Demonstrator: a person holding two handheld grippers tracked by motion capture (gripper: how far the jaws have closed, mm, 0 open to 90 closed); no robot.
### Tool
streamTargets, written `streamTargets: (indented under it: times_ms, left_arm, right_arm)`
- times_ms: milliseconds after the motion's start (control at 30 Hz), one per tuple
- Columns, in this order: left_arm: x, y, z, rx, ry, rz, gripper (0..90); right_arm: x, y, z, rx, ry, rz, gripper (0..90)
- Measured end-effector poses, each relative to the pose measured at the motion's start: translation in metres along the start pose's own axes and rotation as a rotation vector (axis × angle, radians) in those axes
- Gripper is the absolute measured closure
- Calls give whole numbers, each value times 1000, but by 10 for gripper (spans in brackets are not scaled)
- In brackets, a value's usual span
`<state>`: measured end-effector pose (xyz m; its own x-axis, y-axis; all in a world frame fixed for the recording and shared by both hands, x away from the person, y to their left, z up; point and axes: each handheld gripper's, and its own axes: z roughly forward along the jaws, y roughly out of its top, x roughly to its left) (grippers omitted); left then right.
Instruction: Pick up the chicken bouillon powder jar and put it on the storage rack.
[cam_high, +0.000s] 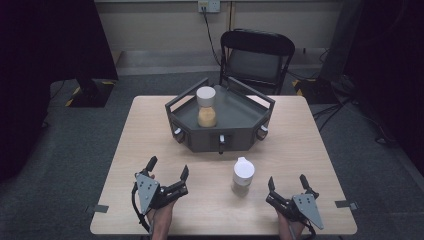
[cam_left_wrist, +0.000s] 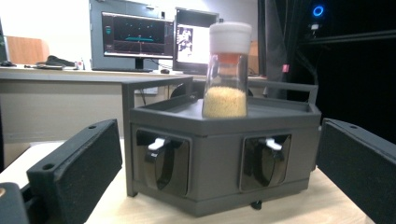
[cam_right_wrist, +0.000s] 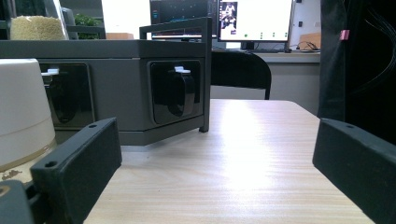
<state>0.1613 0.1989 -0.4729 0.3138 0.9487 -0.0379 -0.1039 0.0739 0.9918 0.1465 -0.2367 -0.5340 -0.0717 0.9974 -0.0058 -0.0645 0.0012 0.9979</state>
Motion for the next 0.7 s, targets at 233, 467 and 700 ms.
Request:
streamTargets:
  times_ms: [233,467,700]
  left_arm:
    - [0,-16,-3,15,24,5,0]
    - [3,-30,-10,49,44,-11,1]
    - [3,-42,-10,75,50,8,1]
  right_arm:
    - [0,0,0,0,0,0,2]
    - [0,0,0,0,-1,0,2]
    - [0,0,0,0,-1,-1,2]
